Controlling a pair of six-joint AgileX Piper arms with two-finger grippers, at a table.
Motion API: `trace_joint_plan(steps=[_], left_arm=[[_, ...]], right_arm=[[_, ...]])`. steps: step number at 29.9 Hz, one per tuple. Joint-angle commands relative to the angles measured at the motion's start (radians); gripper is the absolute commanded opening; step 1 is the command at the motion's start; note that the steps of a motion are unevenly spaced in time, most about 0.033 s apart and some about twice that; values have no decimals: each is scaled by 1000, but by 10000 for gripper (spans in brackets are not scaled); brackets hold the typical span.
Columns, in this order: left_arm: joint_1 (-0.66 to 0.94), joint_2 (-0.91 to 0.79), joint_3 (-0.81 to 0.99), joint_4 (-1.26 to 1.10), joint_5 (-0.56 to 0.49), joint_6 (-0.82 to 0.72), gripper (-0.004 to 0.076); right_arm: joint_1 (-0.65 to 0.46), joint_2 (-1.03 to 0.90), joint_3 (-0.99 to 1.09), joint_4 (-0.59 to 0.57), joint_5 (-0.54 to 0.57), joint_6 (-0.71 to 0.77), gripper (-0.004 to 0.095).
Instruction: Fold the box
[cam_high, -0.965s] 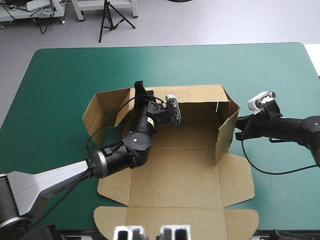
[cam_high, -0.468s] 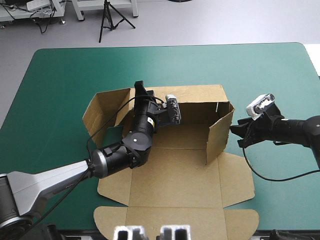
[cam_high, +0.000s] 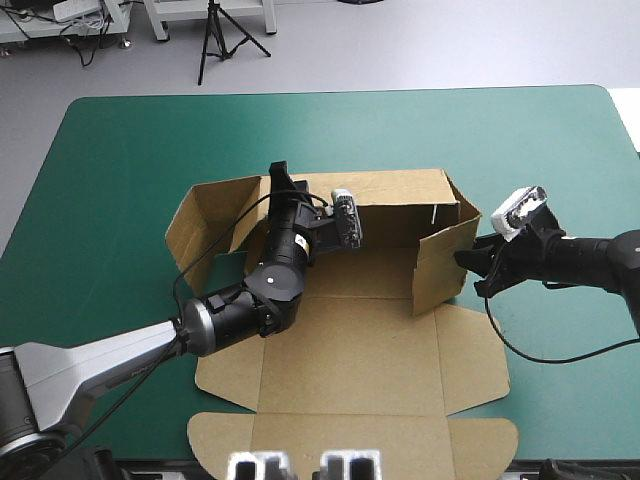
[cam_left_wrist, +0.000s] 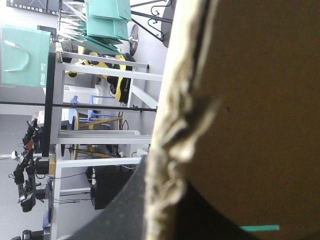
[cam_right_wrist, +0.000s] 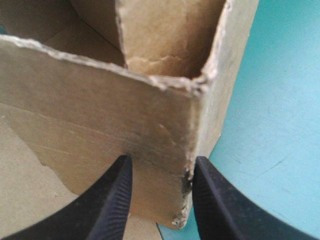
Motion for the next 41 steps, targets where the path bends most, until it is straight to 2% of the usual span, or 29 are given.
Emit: trace_joint_plan(steps=[1, 9, 19, 22, 29, 34, 41], left_arm=[[-2, -34, -24, 28, 2, -19, -8], [-2, -34, -24, 66, -13, -42, -8], [-2, -34, -24, 66, -60, -42, -8], [-2, -34, -24, 66, -91, -42, -8], [-2, -34, -24, 67, -123, -42, -8], [-2, -34, -24, 70, -100, -42, -8], [-2, -34, -24, 90, -63, -42, 29]], right_arm=[[8, 7, -31, 97, 40, -27, 376], [96, 77, -31, 155, 31, -58, 375], [110, 87, -31, 324, -192, -65, 372], [110, 107, -31, 366, -202, -65, 313], [175, 165, -31, 369, -234, -94, -2], [230, 165, -31, 365, -326, -94, -9], [237, 165, -31, 318, -324, -51, -9]])
